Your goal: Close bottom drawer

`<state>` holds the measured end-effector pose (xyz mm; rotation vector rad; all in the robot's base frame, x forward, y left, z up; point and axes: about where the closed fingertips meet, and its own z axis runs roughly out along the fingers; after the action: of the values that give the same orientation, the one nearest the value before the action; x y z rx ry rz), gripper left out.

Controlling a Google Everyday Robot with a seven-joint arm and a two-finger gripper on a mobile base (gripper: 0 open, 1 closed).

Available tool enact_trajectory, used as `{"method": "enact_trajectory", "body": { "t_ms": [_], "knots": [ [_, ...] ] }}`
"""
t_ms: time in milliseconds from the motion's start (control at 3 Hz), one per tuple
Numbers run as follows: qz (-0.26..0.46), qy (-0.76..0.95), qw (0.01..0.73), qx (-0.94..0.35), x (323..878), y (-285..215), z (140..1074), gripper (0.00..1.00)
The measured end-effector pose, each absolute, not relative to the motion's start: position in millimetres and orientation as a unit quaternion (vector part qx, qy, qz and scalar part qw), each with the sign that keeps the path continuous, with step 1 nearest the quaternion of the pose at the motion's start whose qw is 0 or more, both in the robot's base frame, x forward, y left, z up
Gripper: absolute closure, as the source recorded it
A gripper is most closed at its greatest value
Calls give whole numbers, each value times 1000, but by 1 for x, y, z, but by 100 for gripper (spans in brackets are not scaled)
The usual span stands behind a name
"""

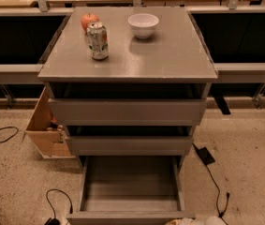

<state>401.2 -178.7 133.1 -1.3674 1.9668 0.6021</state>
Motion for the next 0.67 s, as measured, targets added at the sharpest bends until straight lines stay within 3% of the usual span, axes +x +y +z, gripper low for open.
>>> {"method": "enact_trajectory", "body": {
  "t_ms": [667],
  "knots": [
    [235, 732, 346, -538, 436, -169, 135, 100]
  ]
}}
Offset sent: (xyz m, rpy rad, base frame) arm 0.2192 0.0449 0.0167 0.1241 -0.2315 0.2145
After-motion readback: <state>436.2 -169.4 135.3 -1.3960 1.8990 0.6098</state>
